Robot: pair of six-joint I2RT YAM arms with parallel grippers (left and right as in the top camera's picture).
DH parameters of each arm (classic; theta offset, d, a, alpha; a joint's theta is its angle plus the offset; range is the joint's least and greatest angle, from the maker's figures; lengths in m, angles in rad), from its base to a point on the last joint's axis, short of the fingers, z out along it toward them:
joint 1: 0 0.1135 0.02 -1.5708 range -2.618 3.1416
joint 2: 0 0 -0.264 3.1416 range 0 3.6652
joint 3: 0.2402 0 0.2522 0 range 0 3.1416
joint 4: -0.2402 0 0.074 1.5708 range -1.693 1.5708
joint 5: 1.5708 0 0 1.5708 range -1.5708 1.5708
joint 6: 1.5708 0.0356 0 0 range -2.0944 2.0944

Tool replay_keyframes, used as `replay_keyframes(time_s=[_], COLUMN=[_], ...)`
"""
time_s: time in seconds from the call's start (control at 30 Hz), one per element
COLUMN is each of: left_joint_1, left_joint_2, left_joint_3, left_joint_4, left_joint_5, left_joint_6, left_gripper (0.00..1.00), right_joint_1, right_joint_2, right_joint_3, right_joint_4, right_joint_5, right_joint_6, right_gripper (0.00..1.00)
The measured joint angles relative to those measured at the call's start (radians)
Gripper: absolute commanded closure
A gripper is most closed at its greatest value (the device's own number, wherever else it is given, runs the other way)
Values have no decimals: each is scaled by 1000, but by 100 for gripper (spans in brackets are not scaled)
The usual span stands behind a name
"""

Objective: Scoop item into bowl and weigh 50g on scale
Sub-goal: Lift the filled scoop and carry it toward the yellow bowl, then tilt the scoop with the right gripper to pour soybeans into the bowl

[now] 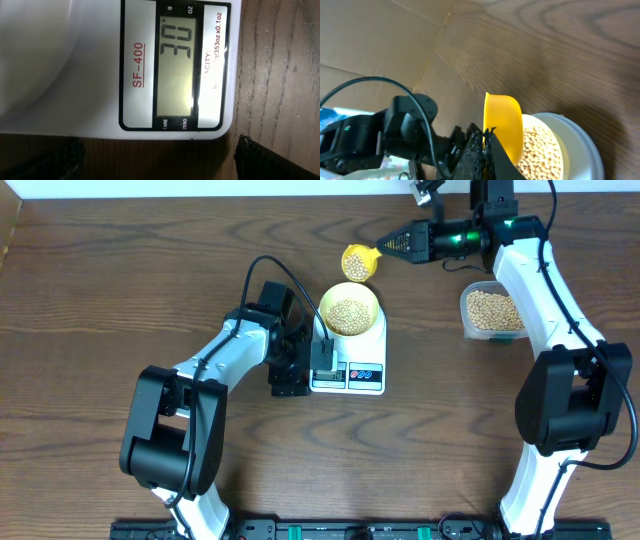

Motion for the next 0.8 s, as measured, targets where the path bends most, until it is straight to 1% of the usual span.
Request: replay_keyframes(time_s=[0.13, 0.3, 0.57, 0.8], left_joint_1=[0, 0, 0, 0], left_joint_2=[0, 0, 0, 0], left_joint_3=[0, 0, 0, 0], left_joint_4=[0, 0, 0, 0], left_joint_5=[0, 0, 0, 0], left_joint_6=[0, 0, 0, 0], left_gripper=[2, 2, 2, 2], right_joint_1=[10, 26, 43, 96], right_joint_2=[0, 0, 0, 0], right_joint_3=[0, 0, -1, -1], right_joint_4=[-37, -77, -162, -176], right_joint_5=[23, 29, 70, 149], right_joint_6=[-42, -143, -385, -533], right_gripper=[99, 99, 99, 99])
